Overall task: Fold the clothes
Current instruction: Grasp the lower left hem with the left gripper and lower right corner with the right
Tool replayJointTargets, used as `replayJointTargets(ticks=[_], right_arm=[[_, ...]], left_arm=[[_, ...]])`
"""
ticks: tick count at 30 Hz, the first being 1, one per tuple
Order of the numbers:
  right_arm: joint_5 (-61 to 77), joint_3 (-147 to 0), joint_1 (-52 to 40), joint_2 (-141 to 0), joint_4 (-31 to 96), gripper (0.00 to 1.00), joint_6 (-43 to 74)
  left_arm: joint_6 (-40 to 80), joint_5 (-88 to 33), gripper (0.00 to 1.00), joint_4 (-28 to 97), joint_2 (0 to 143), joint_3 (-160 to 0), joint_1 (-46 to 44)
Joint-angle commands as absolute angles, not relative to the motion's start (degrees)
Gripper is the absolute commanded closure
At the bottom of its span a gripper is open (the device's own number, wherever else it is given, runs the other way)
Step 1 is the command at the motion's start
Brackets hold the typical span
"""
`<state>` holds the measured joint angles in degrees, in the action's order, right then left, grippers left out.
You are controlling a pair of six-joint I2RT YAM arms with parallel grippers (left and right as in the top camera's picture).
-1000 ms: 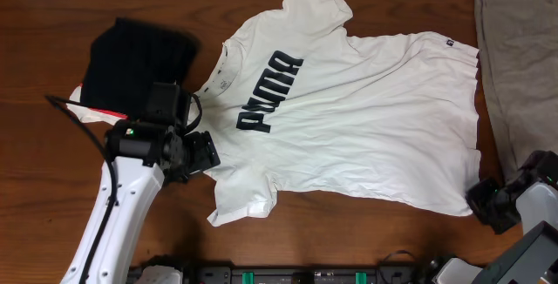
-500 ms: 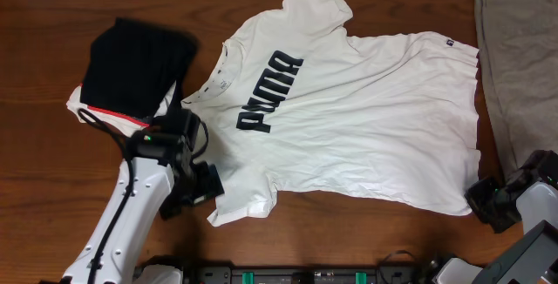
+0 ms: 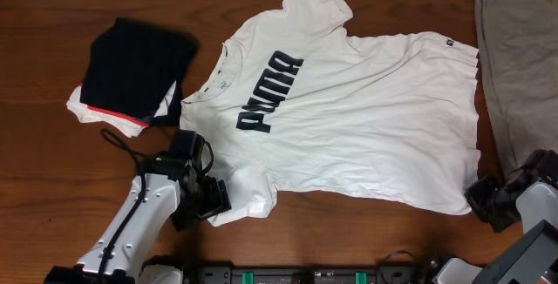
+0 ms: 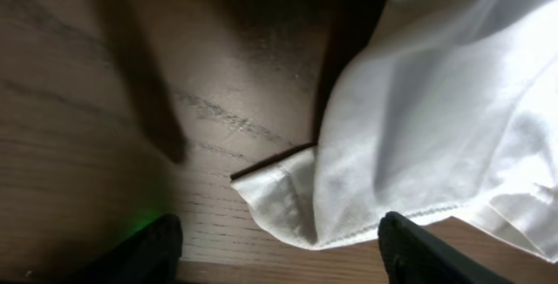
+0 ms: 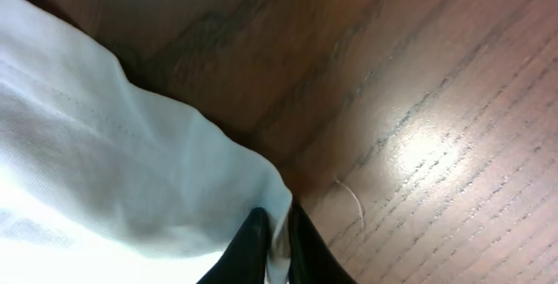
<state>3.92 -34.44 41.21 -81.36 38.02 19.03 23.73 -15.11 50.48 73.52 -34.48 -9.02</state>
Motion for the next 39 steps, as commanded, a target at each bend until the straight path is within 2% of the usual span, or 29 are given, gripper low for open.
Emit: replayJointTargets(ticks=[1,5,22,26,28,29,31,32,39], right_arm=[[5.4,-32.1,39.8,-84.0,37.4,0.9,19.0],[5.4,-32.1,39.7,-84.0,37.5,0.9,19.0],[5.5,-32.1,39.7,-84.0,37.5,0.89,19.0],[5.5,-32.1,39.7,-84.0,37.5,0.91,19.0],[5.5,-32.1,39.7,-84.0,37.5,0.93,19.0],[5.5,-32.1,39.7,-84.0,37.5,0.97,19.0],[5.5,-32.1,39.7,-84.0,37.6,0.99,19.0],[5.5,-32.1,39.7,-84.0,37.7,0.99,19.0],[5.9,-35.5,39.7,-84.0,42.3,0.99,18.8]], left_arm=[[23.0,-16.0,0.27,50.4,73.7,-34.1,-8.8],[23.8,-16.0,0.31,50.2,73.7,-33.9,-8.8],[36.1,-15.9,0.32,44.8,75.5,-31.0,-8.8],[37.5,-16.4,0.36,41.7,77.5,-28.7,-8.8],[37.4,-17.6,0.43,41.2,78.4,-28.5,-8.8],[37.4,-17.6,0.53,41.1,78.6,-28.5,-8.8],[37.4,-17.6,0.86,41.0,78.6,-28.5,-8.8],[37.4,-17.6,0.94,41.0,78.6,-28.5,-8.8],[33.3,-21.0,0.94,42.2,78.5,-29.3,-8.8]])
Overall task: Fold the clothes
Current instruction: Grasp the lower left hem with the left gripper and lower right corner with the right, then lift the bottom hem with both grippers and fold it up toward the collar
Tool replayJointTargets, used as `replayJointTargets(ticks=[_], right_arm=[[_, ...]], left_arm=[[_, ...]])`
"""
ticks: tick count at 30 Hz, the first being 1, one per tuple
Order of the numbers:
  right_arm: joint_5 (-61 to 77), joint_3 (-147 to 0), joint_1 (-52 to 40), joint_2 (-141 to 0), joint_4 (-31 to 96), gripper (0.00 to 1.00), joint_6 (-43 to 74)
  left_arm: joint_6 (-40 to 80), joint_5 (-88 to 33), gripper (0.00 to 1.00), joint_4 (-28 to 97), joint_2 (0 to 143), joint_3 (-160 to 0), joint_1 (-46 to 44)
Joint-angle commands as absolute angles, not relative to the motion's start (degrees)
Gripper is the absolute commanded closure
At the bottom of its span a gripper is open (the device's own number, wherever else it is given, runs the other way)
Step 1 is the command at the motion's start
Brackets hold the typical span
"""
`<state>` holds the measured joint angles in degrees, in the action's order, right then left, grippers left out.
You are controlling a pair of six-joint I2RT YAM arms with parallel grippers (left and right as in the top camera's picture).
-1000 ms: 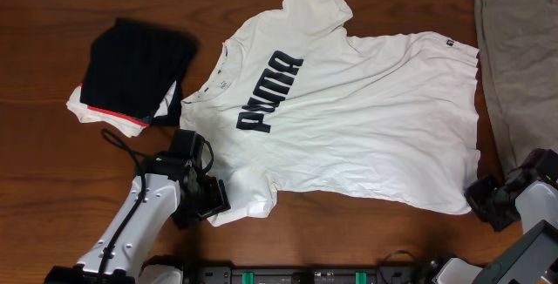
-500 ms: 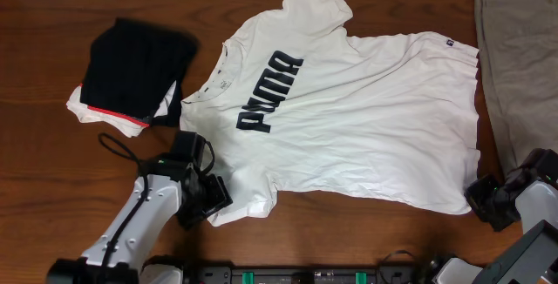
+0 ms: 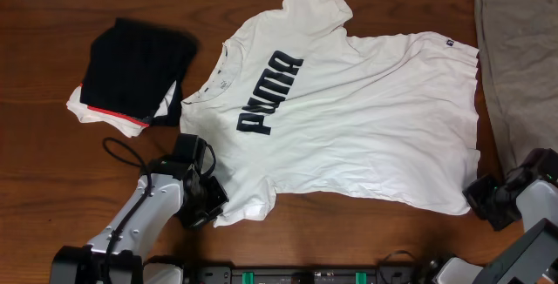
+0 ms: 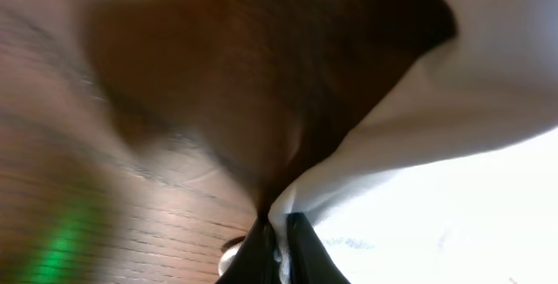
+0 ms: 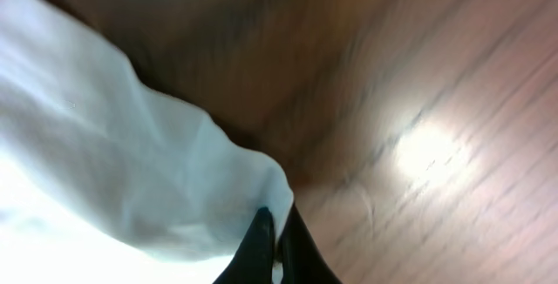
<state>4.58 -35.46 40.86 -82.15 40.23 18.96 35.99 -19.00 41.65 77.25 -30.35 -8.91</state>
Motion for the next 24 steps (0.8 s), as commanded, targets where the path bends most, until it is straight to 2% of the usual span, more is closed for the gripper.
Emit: replayJointTargets(ticks=[1,12,24], right_arm=[[5.8,-36.6,39.7,-84.0,43.5,0.99,18.8],[6.1,-44.8,36.2,-84.0,53.4,0.99,21.0],[5.3,-61.0,32.7,-84.0,69.8,0.99,20.7]], left_arm=[[32.8,-21.5,0.94,43.2,78.5,-30.0,-8.8],[28.2,-20.5,0.94,53.9,77.7,-37.5,-8.8],[28.1,-19.3,0.94,61.0,69.0,-40.1,-8.9]])
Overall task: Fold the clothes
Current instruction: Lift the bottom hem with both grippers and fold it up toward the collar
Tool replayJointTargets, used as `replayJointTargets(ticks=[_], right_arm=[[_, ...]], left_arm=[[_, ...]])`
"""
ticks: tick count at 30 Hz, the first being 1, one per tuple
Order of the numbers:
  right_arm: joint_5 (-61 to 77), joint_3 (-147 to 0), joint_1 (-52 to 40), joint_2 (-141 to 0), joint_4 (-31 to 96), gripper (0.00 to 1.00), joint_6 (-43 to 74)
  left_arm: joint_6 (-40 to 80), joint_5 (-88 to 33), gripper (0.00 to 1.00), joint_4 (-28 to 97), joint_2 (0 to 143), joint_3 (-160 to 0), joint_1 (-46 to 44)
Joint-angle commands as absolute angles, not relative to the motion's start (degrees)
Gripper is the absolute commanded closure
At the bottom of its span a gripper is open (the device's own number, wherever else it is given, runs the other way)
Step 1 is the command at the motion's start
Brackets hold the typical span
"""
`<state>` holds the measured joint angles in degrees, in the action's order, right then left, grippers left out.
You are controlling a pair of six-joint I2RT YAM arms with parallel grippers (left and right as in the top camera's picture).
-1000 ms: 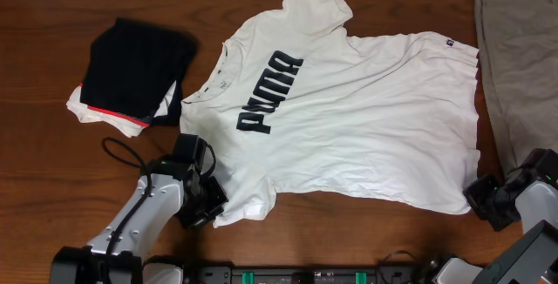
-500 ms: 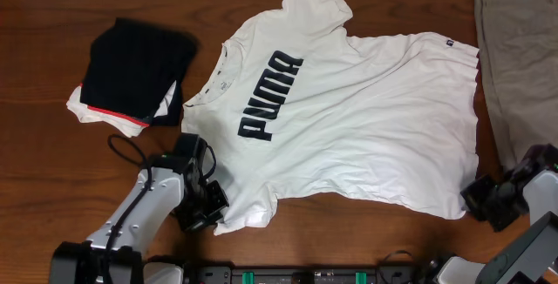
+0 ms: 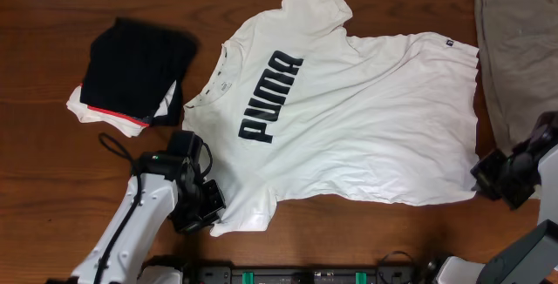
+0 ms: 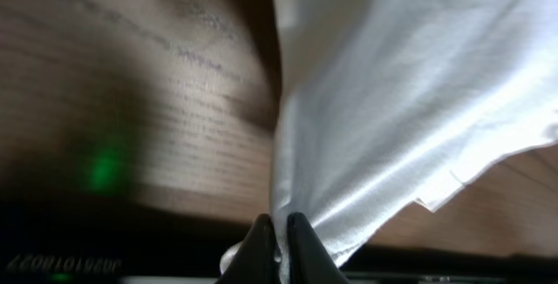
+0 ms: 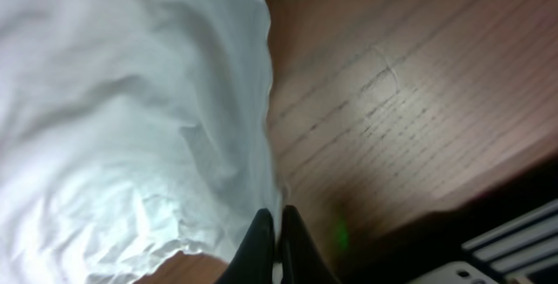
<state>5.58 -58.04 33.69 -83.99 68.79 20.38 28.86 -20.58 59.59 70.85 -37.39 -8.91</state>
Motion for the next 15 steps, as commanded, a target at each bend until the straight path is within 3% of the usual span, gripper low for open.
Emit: replayJointTargets(ticks=[1,7,15], right_arm=[[4.8,-61.7,32.5,-84.0,70.3,0.99,20.7],[3.9,-64.2,32.2,-84.0,73.4,0.99,19.5],[3.9,-67.8,32.2,-84.0,76.7,0.99,18.1]], left_arm=[[28.1,-18.5,0.94,62.0,68.7,-41.0,-9.1],[28.8,-13.4,0.94,70.0,68.4,-50.8,-13.1],[31.5,-13.4,0.94,71.5,68.5,-61.2,-17.5]])
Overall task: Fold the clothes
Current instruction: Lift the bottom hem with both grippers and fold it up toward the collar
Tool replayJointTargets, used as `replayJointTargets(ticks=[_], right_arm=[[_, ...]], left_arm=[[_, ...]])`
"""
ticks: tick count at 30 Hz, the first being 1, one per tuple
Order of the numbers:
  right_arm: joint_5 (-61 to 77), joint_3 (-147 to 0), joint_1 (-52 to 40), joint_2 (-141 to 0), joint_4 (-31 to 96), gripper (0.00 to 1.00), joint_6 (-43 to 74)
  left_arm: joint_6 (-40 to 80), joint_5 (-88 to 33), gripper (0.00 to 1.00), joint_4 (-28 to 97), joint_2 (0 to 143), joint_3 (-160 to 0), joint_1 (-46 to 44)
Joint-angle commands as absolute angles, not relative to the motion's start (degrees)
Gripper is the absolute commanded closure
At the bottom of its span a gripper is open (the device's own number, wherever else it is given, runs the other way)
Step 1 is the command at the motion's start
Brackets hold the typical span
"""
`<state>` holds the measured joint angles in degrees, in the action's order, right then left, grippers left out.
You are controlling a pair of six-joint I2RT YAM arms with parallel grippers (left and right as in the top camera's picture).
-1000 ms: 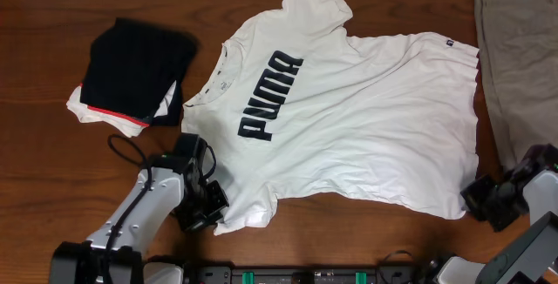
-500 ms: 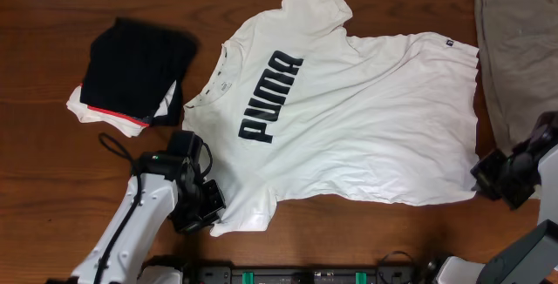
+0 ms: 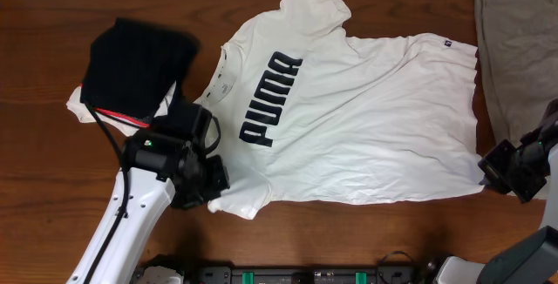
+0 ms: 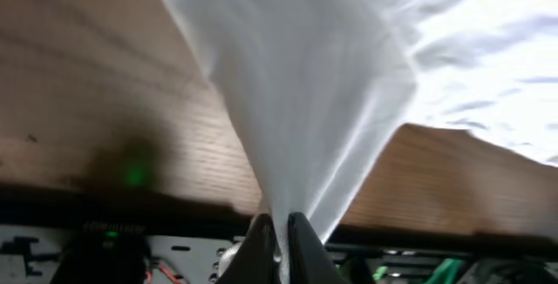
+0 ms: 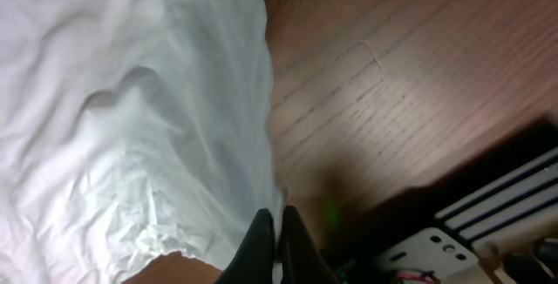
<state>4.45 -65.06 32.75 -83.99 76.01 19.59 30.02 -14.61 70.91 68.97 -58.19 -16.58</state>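
Note:
A white PUMA T-shirt lies face up across the wooden table, neck to the left. My left gripper is shut on the near sleeve, and in the left wrist view the cloth hangs taut from the left gripper, lifted off the wood. My right gripper is shut on the shirt's near hem corner at the right; the right wrist view shows that white cloth pinched in the right gripper.
A folded pile of black and white clothes sits at the left, close to my left arm. A grey-brown garment lies along the right edge. Black equipment runs along the table's near edge.
Both grippers have risen and moved away from the near edge, still holding the shirt. The near sleeve and near hem have drawn in toward the shirt's middle.
First my left gripper was open beside the near sleeve while the right was shut on the hem corner. Then the left was shut on the sleeve. Both then held their cloth higher, and now the shirt's near edge sits farther from the table's front.

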Motion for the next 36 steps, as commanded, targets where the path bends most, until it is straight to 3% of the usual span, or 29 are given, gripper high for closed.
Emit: replayJointTargets(ticks=[1,11,26,36], right_arm=[[3.9,-68.6,32.2,-84.0,77.2,0.99,18.2],[4.3,-74.8,32.2,-84.0,76.4,0.99,18.4],[7.2,-74.8,32.2,-85.1,59.7,0.99,21.5],[7.8,-74.8,28.3,-93.2,48.9,0.99,21.4]], left_arm=[[31.7,-13.1,0.94,71.5,68.5,-62.1,-17.7],[31.0,-7.4,0.94,71.7,76.2,-74.8,-17.8],[25.9,-4.4,0.94,68.5,101.7,-101.0,-17.8],[22.0,-2.2,0.94,57.9,105.1,-103.1,-17.8]])
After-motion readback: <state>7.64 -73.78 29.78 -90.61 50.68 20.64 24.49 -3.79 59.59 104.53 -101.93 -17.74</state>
